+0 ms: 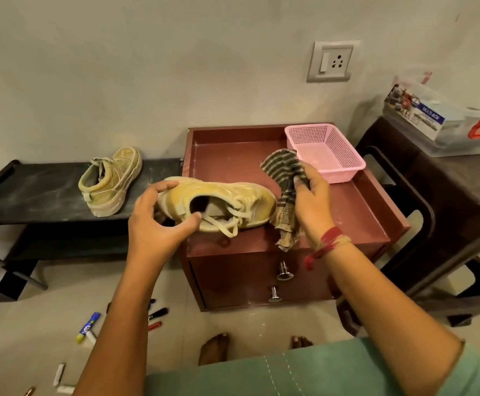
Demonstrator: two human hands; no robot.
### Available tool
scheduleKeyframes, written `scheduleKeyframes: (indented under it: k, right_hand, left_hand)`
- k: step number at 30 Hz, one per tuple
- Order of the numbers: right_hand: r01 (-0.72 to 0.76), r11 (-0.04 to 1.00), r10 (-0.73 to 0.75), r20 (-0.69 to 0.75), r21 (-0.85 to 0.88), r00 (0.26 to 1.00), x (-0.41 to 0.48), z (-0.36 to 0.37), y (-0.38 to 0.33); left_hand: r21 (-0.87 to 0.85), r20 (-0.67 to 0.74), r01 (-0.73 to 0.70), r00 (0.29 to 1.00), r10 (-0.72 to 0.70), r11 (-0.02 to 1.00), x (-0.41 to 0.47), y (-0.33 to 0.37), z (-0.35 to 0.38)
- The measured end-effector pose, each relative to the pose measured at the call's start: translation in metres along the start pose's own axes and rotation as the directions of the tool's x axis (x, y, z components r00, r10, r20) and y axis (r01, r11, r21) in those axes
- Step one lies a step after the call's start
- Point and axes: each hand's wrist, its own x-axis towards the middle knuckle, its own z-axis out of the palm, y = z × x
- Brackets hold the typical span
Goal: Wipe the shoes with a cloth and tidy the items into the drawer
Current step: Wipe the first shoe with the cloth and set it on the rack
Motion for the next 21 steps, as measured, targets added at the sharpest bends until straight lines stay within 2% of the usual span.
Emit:
scheduleKeyframes:
  k: [3,6,9,12,15,18,21]
  right_hand:
    - [0.249,0.968,-0.247,0.059,-0.028,0.967,-0.010,-0.006,-0.035]
    - [0.463,0.870,-0.450,0.112,-0.172,0.886,-0.026,-0.013,-0.062]
    - [0.559,0.801,-0.521,0.211,-0.214,0.827,-0.040,-0.016,-0.070]
    - [0.638,0.748,-0.528,0.419,-0.184,0.739,-0.052,-0.011,-0.062]
    - [0.603,0.788,-0.460,0.534,-0.123,0.709,-0.050,-0.005,-0.050]
    - [0.404,0.915,-0.348,0.509,0.001,0.787,-0.039,-0.004,-0.044]
    - [0.144,0.972,-0.216,0.454,0.188,0.864,-0.033,0.000,-0.048]
  left_hand:
    - [0.134,0.022,-0.242,0.970,0.241,0.961,0.005,0.018,0.010]
    - [0.150,0.007,-0.357,0.933,0.360,0.922,0.007,0.029,0.024]
    - [0.135,-0.031,-0.408,0.909,0.415,0.903,0.009,0.037,0.036]
    - [0.180,-0.004,-0.475,0.875,0.484,0.861,0.009,0.041,0.048]
    - [0.255,0.006,-0.515,0.847,0.531,0.818,0.007,0.042,0.057]
    - [0.282,0.020,-0.518,0.845,0.535,0.808,0.004,0.043,0.061]
    - [0.273,0.003,-0.486,0.863,0.505,0.830,0.005,0.043,0.060]
